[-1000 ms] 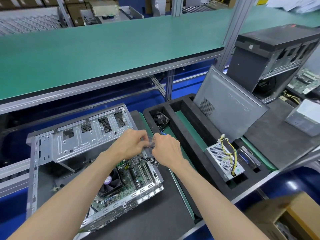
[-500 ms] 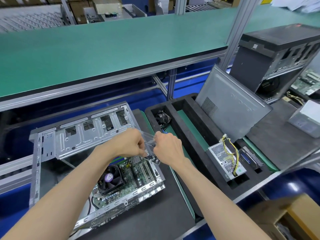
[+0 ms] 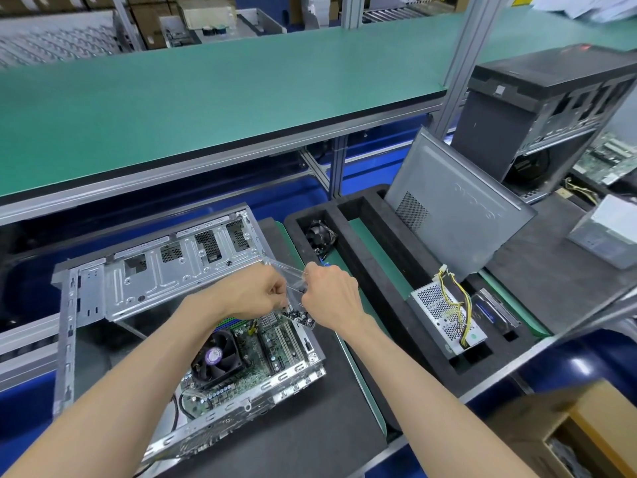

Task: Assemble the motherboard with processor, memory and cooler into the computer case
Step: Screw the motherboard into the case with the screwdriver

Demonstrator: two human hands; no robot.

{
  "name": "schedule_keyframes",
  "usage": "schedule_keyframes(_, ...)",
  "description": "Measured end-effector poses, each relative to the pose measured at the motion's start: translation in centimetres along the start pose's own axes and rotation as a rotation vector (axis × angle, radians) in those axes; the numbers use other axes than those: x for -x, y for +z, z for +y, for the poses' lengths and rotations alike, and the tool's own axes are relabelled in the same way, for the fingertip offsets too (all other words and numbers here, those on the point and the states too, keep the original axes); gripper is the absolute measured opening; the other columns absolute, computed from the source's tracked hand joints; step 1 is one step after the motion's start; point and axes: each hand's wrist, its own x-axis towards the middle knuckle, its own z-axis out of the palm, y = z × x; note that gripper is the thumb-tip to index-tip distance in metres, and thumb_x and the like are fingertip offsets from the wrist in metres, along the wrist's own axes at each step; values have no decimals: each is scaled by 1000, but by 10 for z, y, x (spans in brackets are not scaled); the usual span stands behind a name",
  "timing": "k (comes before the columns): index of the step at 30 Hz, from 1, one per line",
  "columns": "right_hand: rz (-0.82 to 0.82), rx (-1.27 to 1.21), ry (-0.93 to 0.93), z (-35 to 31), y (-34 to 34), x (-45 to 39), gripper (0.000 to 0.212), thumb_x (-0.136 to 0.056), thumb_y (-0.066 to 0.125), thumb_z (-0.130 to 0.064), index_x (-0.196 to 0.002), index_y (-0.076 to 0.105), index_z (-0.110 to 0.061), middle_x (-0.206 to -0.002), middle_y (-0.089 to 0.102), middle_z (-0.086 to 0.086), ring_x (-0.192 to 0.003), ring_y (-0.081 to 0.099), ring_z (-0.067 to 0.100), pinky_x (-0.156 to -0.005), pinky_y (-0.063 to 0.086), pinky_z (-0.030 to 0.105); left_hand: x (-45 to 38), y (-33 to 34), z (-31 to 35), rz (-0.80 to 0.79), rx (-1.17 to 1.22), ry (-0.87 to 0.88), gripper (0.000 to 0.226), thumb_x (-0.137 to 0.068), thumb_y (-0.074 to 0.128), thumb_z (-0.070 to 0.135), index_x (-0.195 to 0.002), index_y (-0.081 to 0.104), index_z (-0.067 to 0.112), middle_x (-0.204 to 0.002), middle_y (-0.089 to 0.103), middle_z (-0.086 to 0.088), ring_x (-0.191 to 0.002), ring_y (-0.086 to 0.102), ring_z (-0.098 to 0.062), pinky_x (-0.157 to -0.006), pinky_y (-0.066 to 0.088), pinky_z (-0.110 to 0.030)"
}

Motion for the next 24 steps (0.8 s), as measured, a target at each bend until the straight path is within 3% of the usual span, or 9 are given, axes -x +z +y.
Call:
schedule_keyframes(2, -5, -3, 0, 1, 0, 0, 8, -80, 53, -10, -87, 51, -13, -61, 36, -5, -58, 43, 24, -47, 17, 29, 3, 3, -3, 66, 271, 0, 25, -97, 55, 23, -72, 56, 26, -62, 61, 1, -52, 48, -13, -51, 39, -28)
schedule_keyframes(6, -16, -21, 16, 2, -2, 1, 12, -79, 52, -8, -88, 49, -15, -61, 37, -5, -61, 44, 26, -48, 18, 29, 8, -1, -7, 112, 1341, 46, 30, -102, 37, 11, -73, 41, 19, -52, 24, 6, -39, 16, -9, -36, 17, -13)
schedule_keyframes(10, -8, -55, 63, 7, -3, 3, 13, -78, 52, -7, -81, 44, -17, -61, 36, -4, -61, 43, 30, -48, 20, 32, 10, -3, -10, 108, 1877, 90, 22, -92, 39, 13, -71, 39, 20, -57, 17, 10, -43, 10, -4, -30, 10, -15)
schedule_keyframes(15, 15, -76, 104, 20, -5, 7, 19, -86, 56, -16, -77, 40, -20, -61, 37, -6, -63, 44, 31, -49, 20, 33, 8, 3, -9, 170, 1979, 107, 18, -79, 40, 19, -61, 37, 18, -53, 20, 9, -42, 11, -4, -30, 11, -13)
schedule_keyframes(19, 55, -122, 169, 38, -11, 13, 20, -83, 42, -31, -86, 52, -15, -82, 64, 12, -69, 44, 31, -59, 31, 38, 5, 8, -7, 310, 1810, -49, 31, -83, 48, 18, -56, 34, 20, -50, 20, 8, -40, 12, -6, -33, 11, -13)
schedule_keyframes(24, 47, -116, 321, 81, -10, 25, 16, -83, 47, -11, -95, 58, -15, -91, 68, 13, -87, 61, 38, -64, 40, 38, -4, 21, -2, 425, 1540, -192, 44, -92, 51, 15, -52, 35, 24, -47, 23, 7, -37, 14, -8, -33, 16, -13)
